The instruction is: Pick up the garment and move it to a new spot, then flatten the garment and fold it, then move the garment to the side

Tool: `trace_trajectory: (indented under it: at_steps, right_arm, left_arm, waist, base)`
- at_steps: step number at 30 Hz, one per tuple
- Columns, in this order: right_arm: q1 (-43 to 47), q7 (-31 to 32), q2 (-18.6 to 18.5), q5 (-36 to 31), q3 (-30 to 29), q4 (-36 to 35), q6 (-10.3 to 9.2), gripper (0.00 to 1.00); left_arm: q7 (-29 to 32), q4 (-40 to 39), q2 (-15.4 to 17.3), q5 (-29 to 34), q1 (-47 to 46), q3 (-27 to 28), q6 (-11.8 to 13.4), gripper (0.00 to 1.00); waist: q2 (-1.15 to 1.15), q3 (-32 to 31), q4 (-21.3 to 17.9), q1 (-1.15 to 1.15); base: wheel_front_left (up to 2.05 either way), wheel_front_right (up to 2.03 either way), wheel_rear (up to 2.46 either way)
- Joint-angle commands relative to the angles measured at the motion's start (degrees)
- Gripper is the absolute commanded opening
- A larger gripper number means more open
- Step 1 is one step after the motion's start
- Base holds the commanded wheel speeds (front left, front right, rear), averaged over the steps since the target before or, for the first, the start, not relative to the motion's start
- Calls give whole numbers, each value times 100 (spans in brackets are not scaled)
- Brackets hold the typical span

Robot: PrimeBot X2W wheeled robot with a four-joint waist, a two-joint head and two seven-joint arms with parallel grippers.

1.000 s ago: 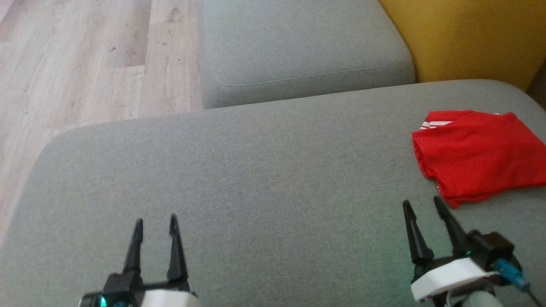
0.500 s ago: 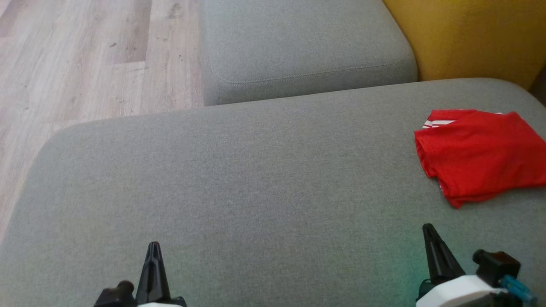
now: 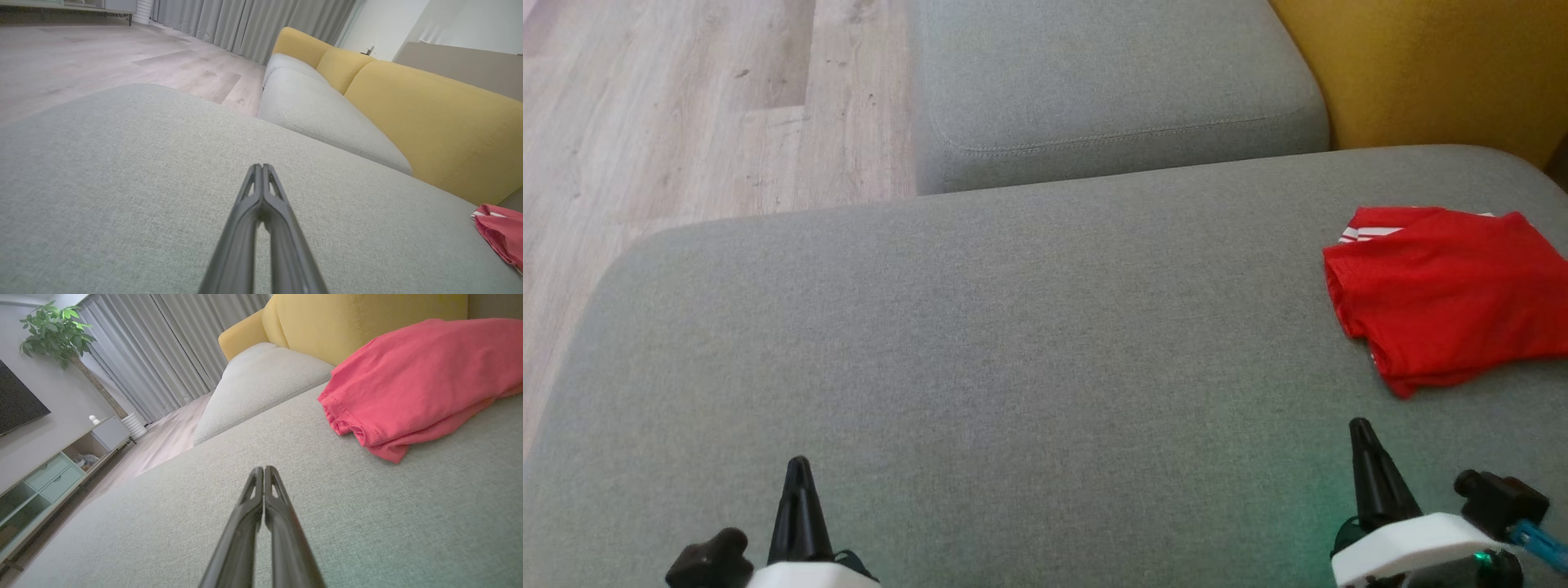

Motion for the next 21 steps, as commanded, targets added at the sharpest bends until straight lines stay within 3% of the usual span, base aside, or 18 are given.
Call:
trace_trajectory:
  at_steps: [1, 21]
  right_arm:
    - [-352, 35, -26, 108, -32, -215, 9, 0]
    - [-488, 366, 50, 1355, -275, -300, 15, 0]
  left_arm:
    - [33, -168, 15, -95, -297, 132, -45, 0]
    - [363, -143, 20, -1358, -480, 409, -301, 0]
  waist:
    - [0, 3, 2, 0]
    - [0, 114, 69, 0]
  base:
    - [0, 0, 0]
    - [0, 0, 0]
